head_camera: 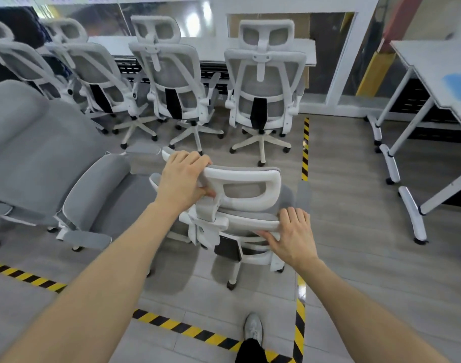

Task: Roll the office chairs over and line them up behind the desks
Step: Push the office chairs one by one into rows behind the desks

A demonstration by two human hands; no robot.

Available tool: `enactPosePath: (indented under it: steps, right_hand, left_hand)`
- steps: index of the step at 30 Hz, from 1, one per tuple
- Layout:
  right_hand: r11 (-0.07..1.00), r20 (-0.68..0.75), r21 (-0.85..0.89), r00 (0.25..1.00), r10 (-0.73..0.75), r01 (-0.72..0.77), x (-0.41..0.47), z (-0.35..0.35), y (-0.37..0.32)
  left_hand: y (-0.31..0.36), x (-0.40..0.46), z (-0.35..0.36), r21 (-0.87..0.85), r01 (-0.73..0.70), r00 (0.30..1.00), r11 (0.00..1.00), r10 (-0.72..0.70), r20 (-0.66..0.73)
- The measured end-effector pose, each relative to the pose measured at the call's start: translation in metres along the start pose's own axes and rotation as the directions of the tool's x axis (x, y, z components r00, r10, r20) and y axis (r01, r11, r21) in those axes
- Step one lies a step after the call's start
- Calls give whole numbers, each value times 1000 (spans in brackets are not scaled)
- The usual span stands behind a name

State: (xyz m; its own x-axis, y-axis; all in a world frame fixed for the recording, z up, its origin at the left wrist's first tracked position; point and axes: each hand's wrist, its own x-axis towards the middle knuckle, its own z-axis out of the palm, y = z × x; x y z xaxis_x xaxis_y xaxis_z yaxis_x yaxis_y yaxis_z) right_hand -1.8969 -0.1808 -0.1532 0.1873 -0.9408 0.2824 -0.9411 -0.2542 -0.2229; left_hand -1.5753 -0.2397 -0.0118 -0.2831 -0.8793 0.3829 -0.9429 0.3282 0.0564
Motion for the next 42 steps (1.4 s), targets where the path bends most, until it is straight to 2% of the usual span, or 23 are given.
enactPosePath:
  steps: [4, 9, 14, 17, 23, 29, 32, 37, 42]
  right_hand:
    - [1000, 3, 1, 1000, 25, -25, 56, 14, 29]
    - [994, 95, -102, 995, 43, -33, 138, 21, 61]
    - [967, 220, -220, 960, 174, -125, 200, 31, 47]
    - [965, 203, -203, 957, 209, -168, 229, 39, 37]
    - [964, 156, -191, 963, 218, -187, 280, 57, 35]
    - [951, 199, -222, 945, 258, -213, 334, 62, 51]
    - [942, 211, -234, 933, 292, -242, 358, 62, 52]
    - [947, 160, -178, 942, 296, -267, 369, 66, 62]
    - [957, 114, -104, 952, 283, -272, 362, 64, 70]
  left_hand:
    - [-9, 54, 19, 39, -33, 999, 999, 34, -28]
    - [-28, 147, 43, 43, -50, 998, 998, 48, 52]
    - [-55, 197, 66, -2, -28, 996, 1000, 28, 85]
    - [-77, 228, 72, -4, -12, 993, 1000, 13, 119]
    - [-109, 278, 88, -8, -39, 994, 999, 40, 100]
    - [-125, 329, 104, -92, -79, 987, 993, 91, 130]
    - [-131, 348, 110, -48, -106, 984, 993, 112, 138]
    - [-127, 369, 116, -45, -134, 977, 990, 140, 159]
    - [-120, 361, 117, -24, -140, 984, 990, 142, 110]
